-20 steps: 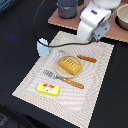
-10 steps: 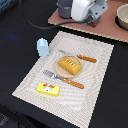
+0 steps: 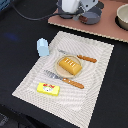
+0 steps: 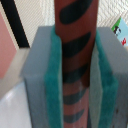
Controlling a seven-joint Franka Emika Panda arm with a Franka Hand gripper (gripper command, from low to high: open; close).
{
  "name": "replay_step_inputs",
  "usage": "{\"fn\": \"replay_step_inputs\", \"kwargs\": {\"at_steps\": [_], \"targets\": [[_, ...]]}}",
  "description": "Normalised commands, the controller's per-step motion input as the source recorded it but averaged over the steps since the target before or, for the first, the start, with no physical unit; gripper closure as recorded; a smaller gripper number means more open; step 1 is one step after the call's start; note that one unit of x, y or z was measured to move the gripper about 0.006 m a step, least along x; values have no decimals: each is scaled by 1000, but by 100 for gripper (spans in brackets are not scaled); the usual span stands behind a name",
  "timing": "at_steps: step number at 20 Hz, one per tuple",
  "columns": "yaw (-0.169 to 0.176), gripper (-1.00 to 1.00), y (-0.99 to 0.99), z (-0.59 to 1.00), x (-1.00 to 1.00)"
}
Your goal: Interact with the objects in diverse but meaningful ways.
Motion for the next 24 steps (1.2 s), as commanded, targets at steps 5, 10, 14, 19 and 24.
{"fn": "replay_step_inputs", "kwargs": {"at_steps": [5,10,14,19,24], "targets": [[0,100,-206,-517,-1000],[0,100,-189,-615,-1000],[1,100,-56,-785,-1000],[0,100,-42,-753,-960],[-8,-100,2,-106,-460]]}}
